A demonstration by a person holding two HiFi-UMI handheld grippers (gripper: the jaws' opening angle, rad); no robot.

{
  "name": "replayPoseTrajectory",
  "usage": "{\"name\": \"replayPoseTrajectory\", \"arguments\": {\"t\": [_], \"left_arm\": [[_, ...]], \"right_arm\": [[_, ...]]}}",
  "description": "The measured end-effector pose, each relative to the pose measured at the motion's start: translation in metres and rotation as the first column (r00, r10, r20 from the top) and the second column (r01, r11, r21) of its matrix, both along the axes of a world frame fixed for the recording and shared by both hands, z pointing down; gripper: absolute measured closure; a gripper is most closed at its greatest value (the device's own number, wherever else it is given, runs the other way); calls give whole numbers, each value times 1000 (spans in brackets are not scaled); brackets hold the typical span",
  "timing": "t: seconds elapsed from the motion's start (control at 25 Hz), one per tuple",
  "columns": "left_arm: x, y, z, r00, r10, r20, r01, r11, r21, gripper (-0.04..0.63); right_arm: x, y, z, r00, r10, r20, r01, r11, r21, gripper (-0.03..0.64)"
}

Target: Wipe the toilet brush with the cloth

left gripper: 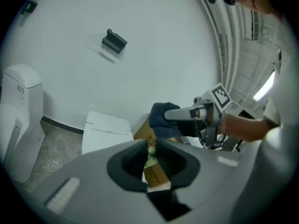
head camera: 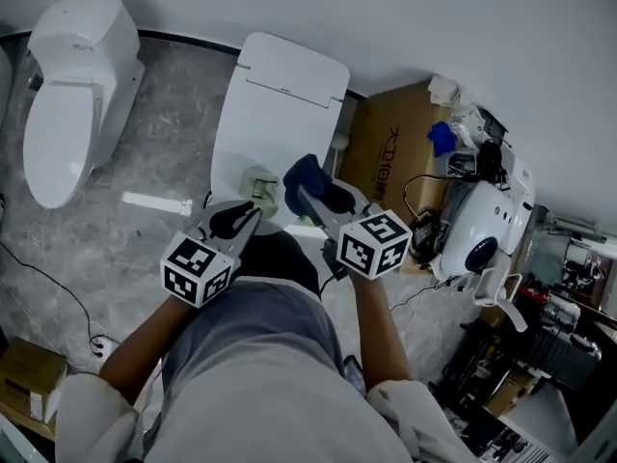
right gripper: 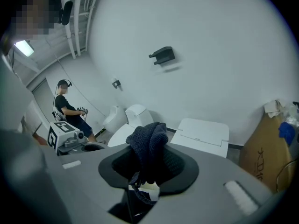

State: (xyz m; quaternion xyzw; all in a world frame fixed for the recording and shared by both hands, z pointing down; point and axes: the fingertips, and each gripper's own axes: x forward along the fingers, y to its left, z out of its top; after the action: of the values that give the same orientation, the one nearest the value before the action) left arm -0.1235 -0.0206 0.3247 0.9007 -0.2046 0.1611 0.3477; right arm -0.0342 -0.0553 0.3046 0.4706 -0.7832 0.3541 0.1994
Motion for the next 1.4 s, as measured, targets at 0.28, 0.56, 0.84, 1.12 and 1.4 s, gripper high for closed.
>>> {"name": "replayPoseTrajectory", "arguments": {"t": [0.28, 0.56, 0.84, 1.12, 1.4], "left_arm": [[1, -7, 3, 999, -43, -3, 43, 999, 6, 595], [1, -13, 5, 993, -115, 4, 115, 993, 8, 595], [1, -29, 10, 982, -187, 6, 187, 982, 23, 595], [-1, -35, 12, 975, -222, 0, 222, 974, 43, 595], [-1, -38, 12, 965, -261, -20, 260, 965, -26, 595]], "right_arm": [[-8, -16, 58, 990, -135, -29, 132, 987, -87, 517], [-32, -36, 119, 947, -321, 3, 318, 937, -144, 517], [-49, -50, 190, 868, -494, 53, 492, 838, -237, 516], [-65, -43, 252, 768, -639, 35, 614, 720, -323, 511], [-81, -34, 284, 703, -704, 100, 682, 629, -373, 510]]}}
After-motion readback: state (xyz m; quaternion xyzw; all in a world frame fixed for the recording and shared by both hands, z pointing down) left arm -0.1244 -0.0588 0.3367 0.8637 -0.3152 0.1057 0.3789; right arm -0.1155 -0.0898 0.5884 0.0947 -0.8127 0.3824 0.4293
